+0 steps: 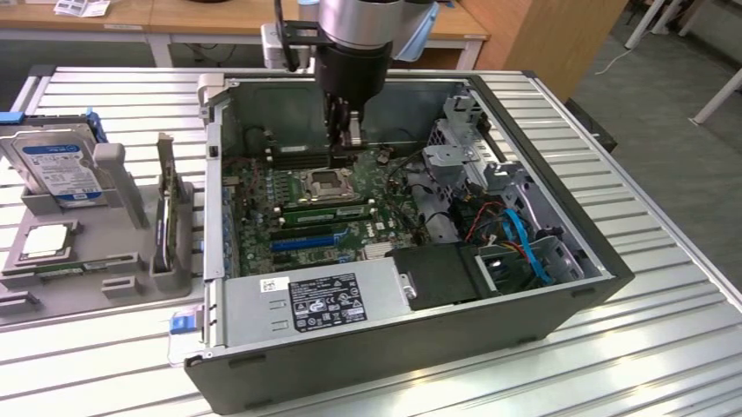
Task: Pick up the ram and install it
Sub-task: 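Press down the ram until it locks into place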
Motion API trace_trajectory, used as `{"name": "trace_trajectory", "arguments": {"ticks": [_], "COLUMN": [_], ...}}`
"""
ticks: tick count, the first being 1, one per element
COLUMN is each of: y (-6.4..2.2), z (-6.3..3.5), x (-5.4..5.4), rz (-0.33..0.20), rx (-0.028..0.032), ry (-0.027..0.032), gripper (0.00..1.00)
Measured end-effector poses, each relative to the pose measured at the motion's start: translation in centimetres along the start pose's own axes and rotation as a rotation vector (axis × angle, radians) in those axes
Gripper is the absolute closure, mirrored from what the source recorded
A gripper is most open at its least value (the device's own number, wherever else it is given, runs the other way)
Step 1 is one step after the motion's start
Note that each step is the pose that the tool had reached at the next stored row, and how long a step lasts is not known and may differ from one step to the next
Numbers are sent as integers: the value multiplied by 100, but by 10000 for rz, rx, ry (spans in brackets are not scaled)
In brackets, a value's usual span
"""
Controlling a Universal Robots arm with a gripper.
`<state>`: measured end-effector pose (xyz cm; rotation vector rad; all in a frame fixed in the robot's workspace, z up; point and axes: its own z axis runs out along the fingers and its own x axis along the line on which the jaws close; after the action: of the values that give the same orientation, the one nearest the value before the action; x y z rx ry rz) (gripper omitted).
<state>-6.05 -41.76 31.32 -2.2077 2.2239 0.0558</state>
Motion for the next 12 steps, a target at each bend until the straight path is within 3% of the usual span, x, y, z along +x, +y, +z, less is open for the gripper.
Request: {"name": "trace_trajectory", "arguments": {"ticks": [3, 12], "y": [-58, -61], "z": [-1, -2], "x": [0, -1], "rz": [1, 0], "rx": [0, 2], "ry": [0, -3], "gripper": [90, 90]}}
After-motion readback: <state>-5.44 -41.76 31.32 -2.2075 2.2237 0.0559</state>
